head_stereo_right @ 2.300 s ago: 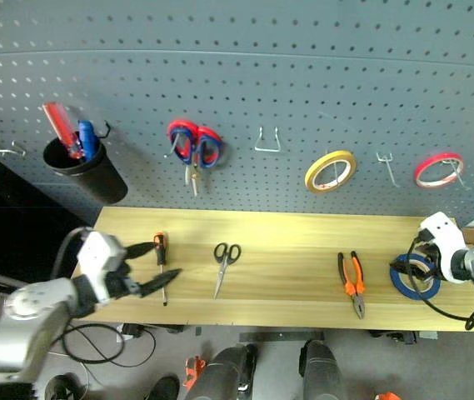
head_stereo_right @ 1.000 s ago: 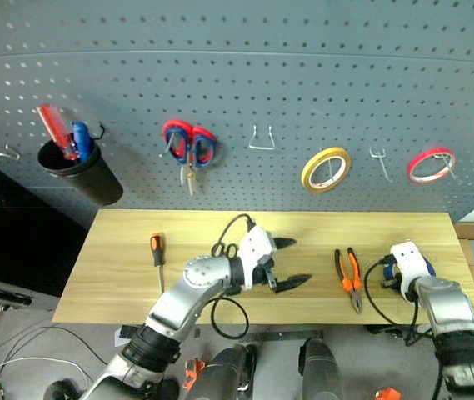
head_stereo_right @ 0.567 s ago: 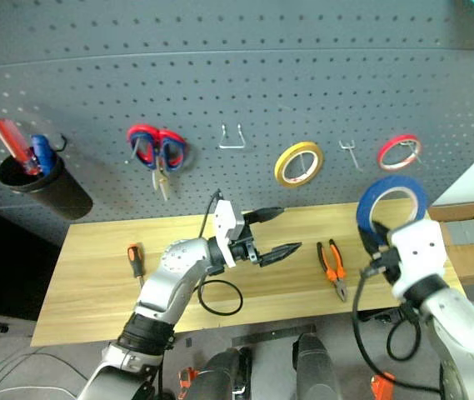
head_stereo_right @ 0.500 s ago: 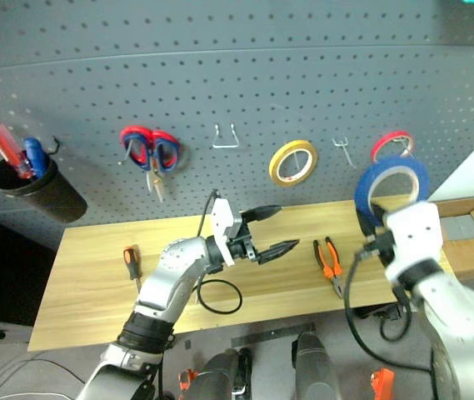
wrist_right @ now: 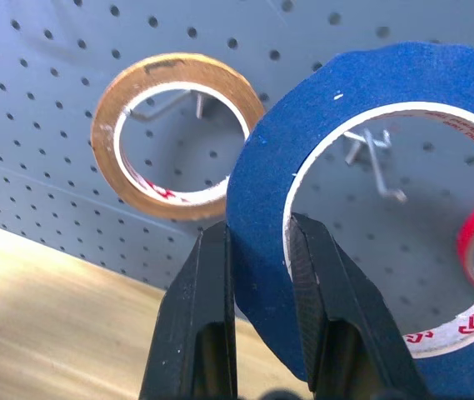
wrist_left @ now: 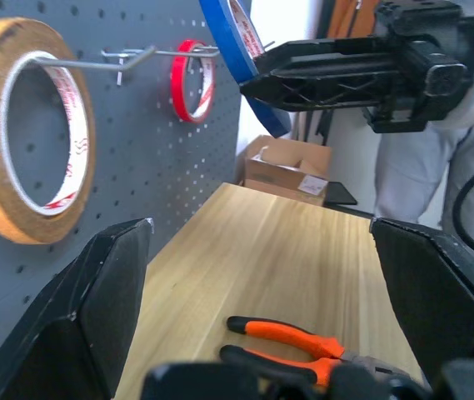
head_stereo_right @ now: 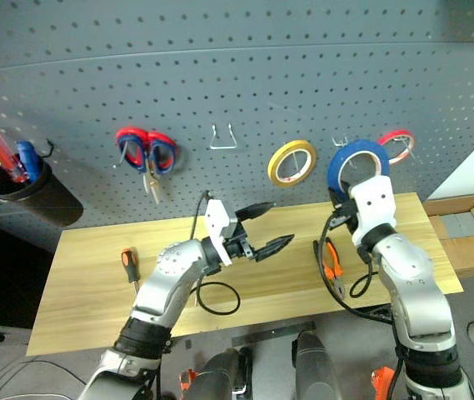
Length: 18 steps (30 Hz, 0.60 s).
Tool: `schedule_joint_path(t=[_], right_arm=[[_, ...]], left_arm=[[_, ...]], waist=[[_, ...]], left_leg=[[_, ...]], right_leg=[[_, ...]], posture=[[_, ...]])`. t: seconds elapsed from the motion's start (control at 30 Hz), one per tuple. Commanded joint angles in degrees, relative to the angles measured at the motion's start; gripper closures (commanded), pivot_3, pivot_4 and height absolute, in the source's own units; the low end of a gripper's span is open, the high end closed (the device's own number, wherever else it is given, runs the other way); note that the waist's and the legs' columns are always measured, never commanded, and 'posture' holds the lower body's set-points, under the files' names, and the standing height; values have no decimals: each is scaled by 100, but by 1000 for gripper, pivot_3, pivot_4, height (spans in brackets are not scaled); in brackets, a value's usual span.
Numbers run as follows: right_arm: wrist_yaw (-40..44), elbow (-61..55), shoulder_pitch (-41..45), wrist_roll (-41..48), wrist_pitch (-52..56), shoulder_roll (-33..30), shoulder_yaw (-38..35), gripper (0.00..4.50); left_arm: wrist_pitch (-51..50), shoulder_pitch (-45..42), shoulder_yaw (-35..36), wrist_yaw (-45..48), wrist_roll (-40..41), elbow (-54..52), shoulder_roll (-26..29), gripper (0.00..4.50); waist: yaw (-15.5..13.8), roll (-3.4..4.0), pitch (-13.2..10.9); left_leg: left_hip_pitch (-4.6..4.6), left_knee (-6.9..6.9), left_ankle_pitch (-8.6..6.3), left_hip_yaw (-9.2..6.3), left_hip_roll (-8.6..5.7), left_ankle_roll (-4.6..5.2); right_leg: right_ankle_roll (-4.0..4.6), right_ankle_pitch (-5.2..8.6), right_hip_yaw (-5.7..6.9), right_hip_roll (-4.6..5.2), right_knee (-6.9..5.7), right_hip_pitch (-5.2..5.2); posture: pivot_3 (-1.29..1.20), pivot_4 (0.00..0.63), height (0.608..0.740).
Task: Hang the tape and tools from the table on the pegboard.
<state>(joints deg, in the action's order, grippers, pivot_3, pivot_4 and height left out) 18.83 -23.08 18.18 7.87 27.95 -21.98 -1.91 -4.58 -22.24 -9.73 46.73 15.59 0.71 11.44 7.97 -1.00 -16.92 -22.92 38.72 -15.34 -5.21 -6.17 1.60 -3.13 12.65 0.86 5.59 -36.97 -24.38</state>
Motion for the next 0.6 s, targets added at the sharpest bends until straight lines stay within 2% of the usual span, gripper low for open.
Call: schedule_joint_path(t=[0.03,0.23,0.6], right_arm=[[166,448,234,30,-465,50,25,4152],[264,1784,829,-13,-1046,266,74,4152],[286,1600,651,411,-826,353,-255,589]], left_arm=[[11,53,8,-63,24,-323,42,0],[-78,92,18,-223,-41,-484,127,0],[-132,383,91,-354,-66,-770,484,0]], waist=[[-5,2,1],[-22,2,3],[-187,2,4]], left_leg=[[0,0,0,1,0,1],[4,2,3,12,1,-6],[-1,0,10,30,5,-18]], right_leg=[[-1,-1,-1,-1,-3,0],[-4,-6,-12,-7,-10,-4],[-3,-6,-27,-8,-15,-26]], posture=[[-274,249,740],[-227,244,740],[-138,250,740]])
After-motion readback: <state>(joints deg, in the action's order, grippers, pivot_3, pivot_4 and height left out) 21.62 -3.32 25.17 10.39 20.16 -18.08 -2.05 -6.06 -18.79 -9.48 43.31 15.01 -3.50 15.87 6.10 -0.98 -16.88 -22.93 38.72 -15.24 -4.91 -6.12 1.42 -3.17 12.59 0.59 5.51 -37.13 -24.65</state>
